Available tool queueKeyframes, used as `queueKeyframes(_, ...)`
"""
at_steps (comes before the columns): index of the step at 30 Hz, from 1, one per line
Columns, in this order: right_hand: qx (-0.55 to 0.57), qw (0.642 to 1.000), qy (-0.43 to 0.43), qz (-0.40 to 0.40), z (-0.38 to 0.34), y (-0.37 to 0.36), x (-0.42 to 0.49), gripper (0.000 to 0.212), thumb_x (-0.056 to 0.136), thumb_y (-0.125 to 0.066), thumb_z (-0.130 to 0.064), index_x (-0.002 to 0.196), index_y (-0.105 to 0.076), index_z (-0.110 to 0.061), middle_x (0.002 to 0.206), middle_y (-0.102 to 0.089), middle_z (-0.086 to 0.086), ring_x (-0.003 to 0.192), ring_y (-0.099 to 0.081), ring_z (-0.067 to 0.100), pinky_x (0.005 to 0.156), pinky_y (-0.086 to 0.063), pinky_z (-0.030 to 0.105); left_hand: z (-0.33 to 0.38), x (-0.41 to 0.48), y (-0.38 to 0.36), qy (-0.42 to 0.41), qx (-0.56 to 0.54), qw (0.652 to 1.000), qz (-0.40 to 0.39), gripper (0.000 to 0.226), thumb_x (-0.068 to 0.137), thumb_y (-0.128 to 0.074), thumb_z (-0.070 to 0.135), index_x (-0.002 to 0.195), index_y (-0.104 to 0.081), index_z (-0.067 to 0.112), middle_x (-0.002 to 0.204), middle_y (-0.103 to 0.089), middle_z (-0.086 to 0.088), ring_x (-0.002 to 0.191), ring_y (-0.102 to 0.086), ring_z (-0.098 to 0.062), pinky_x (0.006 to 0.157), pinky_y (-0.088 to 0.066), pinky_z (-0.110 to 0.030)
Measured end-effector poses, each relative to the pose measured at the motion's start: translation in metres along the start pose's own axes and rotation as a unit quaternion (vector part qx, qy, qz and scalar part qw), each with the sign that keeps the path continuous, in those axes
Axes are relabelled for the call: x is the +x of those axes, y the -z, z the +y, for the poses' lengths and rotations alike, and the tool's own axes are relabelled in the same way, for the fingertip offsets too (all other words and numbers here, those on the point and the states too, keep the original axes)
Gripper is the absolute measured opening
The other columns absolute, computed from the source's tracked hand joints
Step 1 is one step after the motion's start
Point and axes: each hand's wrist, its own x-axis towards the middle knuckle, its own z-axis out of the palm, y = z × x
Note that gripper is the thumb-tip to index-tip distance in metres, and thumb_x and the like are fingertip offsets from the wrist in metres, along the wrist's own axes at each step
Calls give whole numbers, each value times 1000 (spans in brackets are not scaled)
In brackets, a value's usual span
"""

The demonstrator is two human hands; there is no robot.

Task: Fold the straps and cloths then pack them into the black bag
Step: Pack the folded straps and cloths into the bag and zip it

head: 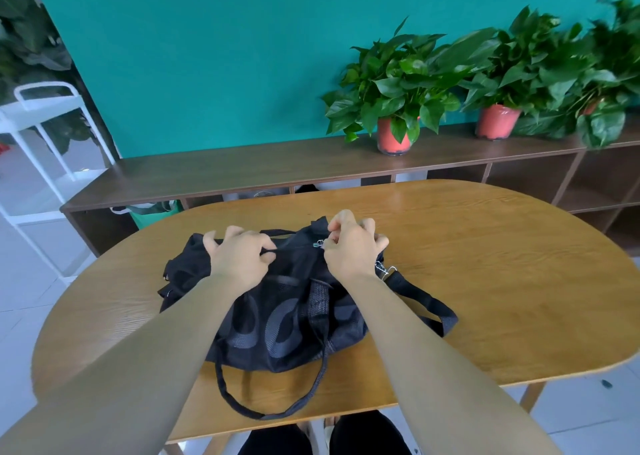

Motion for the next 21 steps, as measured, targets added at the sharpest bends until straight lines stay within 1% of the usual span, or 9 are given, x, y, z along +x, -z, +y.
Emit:
queueKeyframes(2,-12,1000,-19,2,9,4,2,29,83,-50,0,98,-48,-25,79,-57,-10,104,-34,12,84,-18,34,-2,1,-2,24,-22,999,16,17,96,-51,30,97,-67,38,103,-62,15,125,-36,-17,108,-6,-51)
queueKeyframes(6,-22,997,-78,13,33,12,3,29,82,-50,-1,97,-46,-25,72,-53,-12,105,-34,13,88,-21,37,-5,5,-5,49,-31,998,34,18,97,-49,31,99,-66,38,103,-63,14,121,-39,-17,106,-10,-48)
queueKeyframes(9,-16,993,-113,31,47,15,3,31,81,-47,0,97,-44,-26,75,-56,-8,107,-34,16,80,-15,33,-5,7,-7,55,-37,997,42,18,97,-49,31,98,-65,38,100,-63,14,120,-39,-17,105,-9,-47)
queueKeyframes(11,-20,992,-122,34,52,16,4,31,81,-46,0,98,-45,-26,76,-59,-6,108,-33,16,79,-14,33,-5,8,-8,58,-32,997,42,18,97,-49,31,96,-65,39,96,-61,15,119,-39,-17,106,-9,-48)
queueKeyframes(14,-44,993,-111,16,52,16,5,27,85,-49,-4,101,-49,-25,76,-61,-6,108,-34,15,83,-19,35,-4,8,-7,59,-24,997,40,18,98,-48,30,95,-64,39,93,-59,15,119,-40,-18,106,-10,-48)
queueKeyframes(15,-52,993,-103,7,51,17,5,24,86,-50,-7,102,-51,-25,80,-61,-6,109,-35,17,82,-20,35,-3,8,-7,58,-24,997,39,18,97,-49,30,96,-64,39,94,-60,14,119,-40,-18,106,-11,-48)
queueKeyframes(17,-66,994,-89,-17,51,18,4,22,87,-53,-16,106,-53,-28,96,-59,-7,112,-34,20,83,-22,35,-5,7,-7,51,-28,998,35,19,97,-49,31,99,-64,41,101,-62,14,120,-40,-19,106,-11,-48)
queueKeyframes(19,-83,993,-72,-46,52,20,0,30,85,-56,-24,114,-53,-30,116,-52,-5,118,-29,21,88,-23,37,-10,6,-6,42,-45,998,31,22,98,-47,30,104,-64,41,105,-63,15,123,-39,-18,107,-10,-47)
queueKeyframes(21,-114,990,-37,-74,51,20,-4,42,83,-57,-25,124,-50,-32,133,-43,-4,125,-23,22,95,-22,40,-16,5,-5,38,-73,996,37,29,99,-42,24,109,-63,41,103,-62,15,123,-38,-17,107,-9,-45)
